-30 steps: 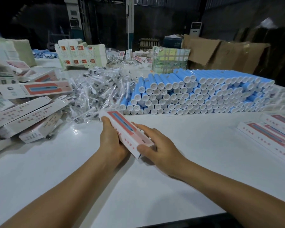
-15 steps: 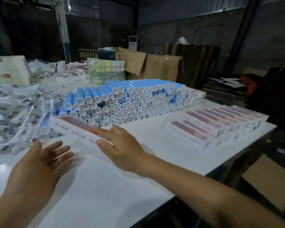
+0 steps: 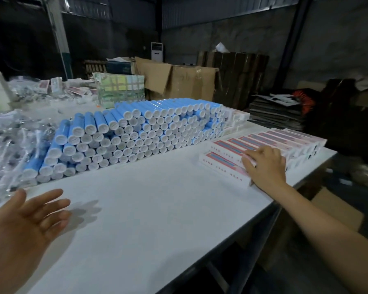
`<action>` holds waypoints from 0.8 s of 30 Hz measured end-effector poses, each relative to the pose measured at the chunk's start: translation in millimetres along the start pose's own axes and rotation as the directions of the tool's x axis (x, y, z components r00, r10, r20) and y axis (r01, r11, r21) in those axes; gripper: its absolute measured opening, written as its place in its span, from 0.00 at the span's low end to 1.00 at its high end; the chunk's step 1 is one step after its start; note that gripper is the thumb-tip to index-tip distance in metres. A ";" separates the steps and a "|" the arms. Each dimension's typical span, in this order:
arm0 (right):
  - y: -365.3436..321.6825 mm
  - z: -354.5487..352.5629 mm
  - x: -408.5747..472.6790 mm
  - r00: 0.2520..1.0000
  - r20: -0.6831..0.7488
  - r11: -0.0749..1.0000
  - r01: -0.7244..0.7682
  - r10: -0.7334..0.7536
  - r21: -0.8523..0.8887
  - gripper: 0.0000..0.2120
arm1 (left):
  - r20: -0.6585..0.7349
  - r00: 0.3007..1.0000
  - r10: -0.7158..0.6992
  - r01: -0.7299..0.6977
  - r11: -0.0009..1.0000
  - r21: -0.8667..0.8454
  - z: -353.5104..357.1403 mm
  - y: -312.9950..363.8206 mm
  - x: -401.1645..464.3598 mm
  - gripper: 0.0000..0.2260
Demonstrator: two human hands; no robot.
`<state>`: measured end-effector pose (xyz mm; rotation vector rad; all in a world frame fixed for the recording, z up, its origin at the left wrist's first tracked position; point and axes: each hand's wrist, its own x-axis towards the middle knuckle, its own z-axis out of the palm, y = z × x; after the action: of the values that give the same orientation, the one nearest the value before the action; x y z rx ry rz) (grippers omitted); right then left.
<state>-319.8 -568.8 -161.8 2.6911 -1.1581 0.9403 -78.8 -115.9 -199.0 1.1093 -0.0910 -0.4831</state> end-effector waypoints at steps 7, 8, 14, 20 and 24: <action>-6.0 -6.5 0.0 1.000 0.004 1.000 0.001 -0.001 0.017 0.17 | 0.133 0.991 0.022 -0.024 1.000 0.013 12.7 7.0 -19.6 0.19; -12.8 -11.3 0.6 1.000 -0.018 0.998 0.007 -0.006 0.062 0.16 | 0.133 0.991 0.019 -0.020 1.000 0.010 15.4 7.0 -24.0 0.17; -129.7 -49.8 -2.7 0.940 -0.247 0.794 0.332 -0.235 0.509 0.08 | 0.053 0.997 0.049 -0.049 0.999 0.014 37.8 11.5 -47.6 0.10; -261.7 -54.1 -55.2 0.775 -0.242 0.468 0.565 -0.584 0.679 0.10 | 0.003 0.998 0.061 -0.061 0.998 0.025 48.5 17.7 -61.5 0.08; -295.0 -19.1 -87.5 0.662 -0.084 0.436 0.578 -0.745 0.690 0.07 | 0.007 0.998 0.070 -0.070 0.996 0.055 46.1 17.7 -60.5 0.09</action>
<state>-176.1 -296.7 -144.1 3.3816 0.4860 1.0006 -141.2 -122.9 -152.5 1.1549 -0.1483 -0.4229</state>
